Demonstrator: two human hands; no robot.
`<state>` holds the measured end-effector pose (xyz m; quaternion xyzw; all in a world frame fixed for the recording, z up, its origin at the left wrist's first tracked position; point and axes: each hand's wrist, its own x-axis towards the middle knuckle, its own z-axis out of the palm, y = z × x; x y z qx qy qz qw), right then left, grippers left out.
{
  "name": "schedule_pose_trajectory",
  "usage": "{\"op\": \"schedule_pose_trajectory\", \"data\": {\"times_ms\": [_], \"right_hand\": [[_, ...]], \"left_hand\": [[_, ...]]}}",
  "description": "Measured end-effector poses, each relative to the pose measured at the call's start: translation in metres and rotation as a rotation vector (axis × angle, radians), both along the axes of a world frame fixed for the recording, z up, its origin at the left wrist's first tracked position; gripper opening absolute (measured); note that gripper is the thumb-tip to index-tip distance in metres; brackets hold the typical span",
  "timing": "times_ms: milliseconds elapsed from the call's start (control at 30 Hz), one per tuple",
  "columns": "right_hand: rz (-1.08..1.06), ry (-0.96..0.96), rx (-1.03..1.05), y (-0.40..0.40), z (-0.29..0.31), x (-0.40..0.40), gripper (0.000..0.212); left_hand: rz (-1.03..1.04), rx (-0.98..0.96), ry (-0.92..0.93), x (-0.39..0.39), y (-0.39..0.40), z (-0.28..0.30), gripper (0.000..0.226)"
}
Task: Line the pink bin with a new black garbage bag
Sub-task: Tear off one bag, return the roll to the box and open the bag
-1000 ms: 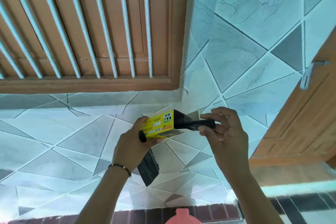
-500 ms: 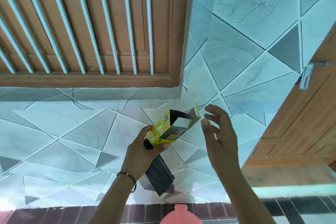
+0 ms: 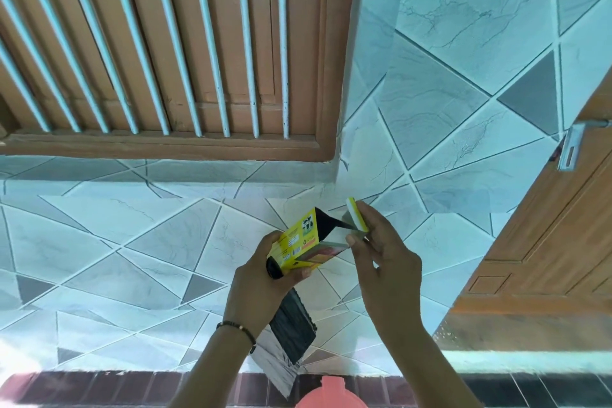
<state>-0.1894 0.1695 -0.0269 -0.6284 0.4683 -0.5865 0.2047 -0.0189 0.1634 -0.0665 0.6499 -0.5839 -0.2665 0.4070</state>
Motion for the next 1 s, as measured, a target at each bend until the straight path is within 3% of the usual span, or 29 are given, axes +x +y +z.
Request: {"op": "schedule_pose_trajectory", "data": {"times_ms": [100,333,600,1000], "right_hand": [[-0.018,-0.097,0.0,-0.004,-0.003,-0.002,0.035],[0.03,0.019,-0.014,-0.005,-0.008,-0.001,0.026],[0.011,-0.058,0.009,-0.01,-0.013,-0.003,0.02],[0.009,0.151,-0.111,-0.022,-0.021,0.006,0.024]], "left_hand": [[0.004,-0.014,-0.041,-0.004,0.001,-0.001,0.059],[0.014,-0.024,-0.088,-0.007,-0.003,-0.001,0.062],[0.039,-0.031,-0.086,-0.003,-0.005,-0.004,0.06],[0.041,-0.057,-0.093,0.007,-0.013,-0.006,0.058]]}}
